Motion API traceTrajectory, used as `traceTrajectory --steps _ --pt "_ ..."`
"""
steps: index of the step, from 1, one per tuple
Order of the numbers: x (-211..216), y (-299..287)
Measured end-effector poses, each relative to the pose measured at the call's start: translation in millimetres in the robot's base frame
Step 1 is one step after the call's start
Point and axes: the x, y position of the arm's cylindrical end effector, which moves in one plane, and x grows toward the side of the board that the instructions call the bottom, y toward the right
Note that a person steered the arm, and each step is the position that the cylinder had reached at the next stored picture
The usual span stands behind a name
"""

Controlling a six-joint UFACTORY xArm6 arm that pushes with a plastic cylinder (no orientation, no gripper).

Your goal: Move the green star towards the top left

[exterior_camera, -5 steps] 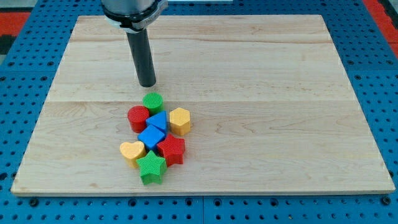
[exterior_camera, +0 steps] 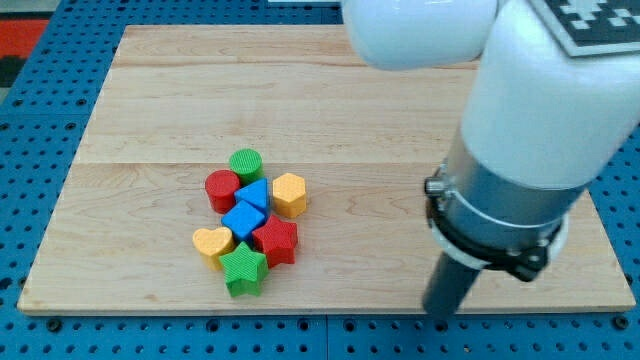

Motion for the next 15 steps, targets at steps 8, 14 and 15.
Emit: traceTrajectory --steps 8,14,15 --pt "-173 -325" --pt "-337 -172" --pt "-335 -211"
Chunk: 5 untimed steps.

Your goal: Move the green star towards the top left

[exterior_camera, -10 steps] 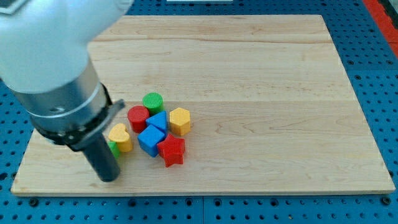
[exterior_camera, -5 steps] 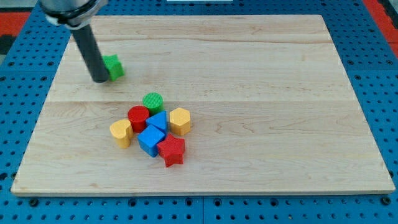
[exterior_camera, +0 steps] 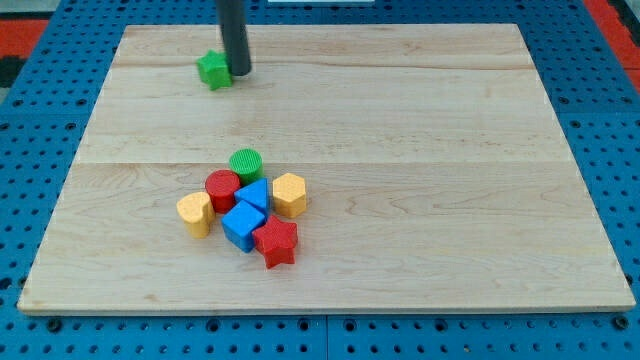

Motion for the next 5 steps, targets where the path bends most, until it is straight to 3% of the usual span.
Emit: traceTrajectory --steps 1,2,5 --pt "30 1" --pt "35 -38" --pt "-4 -30"
